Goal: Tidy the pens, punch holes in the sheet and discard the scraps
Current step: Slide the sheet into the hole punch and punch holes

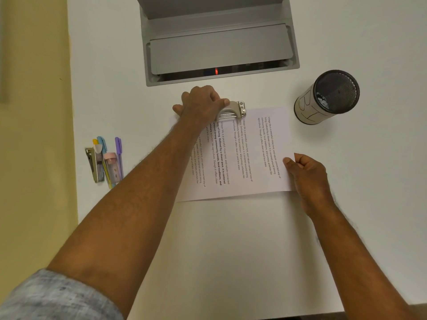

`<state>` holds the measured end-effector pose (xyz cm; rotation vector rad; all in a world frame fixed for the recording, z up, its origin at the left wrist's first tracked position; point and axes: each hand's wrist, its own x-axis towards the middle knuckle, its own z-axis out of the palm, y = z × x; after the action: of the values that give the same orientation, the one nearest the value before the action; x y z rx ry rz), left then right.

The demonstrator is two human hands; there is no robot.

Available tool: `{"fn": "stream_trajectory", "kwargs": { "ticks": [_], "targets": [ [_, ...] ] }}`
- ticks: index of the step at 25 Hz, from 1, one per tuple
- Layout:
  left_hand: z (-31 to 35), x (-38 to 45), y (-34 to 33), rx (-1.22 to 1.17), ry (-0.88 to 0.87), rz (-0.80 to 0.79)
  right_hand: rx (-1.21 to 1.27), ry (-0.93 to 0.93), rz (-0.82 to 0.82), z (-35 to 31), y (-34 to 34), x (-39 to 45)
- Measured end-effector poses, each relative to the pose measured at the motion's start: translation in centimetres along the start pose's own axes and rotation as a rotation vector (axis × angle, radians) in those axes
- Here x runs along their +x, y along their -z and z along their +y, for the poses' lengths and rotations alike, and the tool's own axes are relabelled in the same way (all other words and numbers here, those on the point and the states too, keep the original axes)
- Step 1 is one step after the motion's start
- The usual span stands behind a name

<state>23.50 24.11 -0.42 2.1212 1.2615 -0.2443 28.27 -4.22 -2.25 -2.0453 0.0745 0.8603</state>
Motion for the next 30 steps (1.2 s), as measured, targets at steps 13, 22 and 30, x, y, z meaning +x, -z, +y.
{"fn": "stream_trajectory", "kwargs": {
  "ticks": [13,22,30],
  "targets": [
    [-1.1,1.1,0.0,-0.129,-0.022,-0.106,-0.002,0.007,-0.004,0.1,0.1,0.2],
    [-2.2,0.7,-0.1,-0.166,-0.085,-0.115,0.062,-0.002,-0.042,0.7,0.3,0.9],
    [-2.9,0.5,-0.6,-0.128,-0.139,-0.050,0.091,-0.017,-0.052,0.3,0.5,-0.3]
  ]
}}
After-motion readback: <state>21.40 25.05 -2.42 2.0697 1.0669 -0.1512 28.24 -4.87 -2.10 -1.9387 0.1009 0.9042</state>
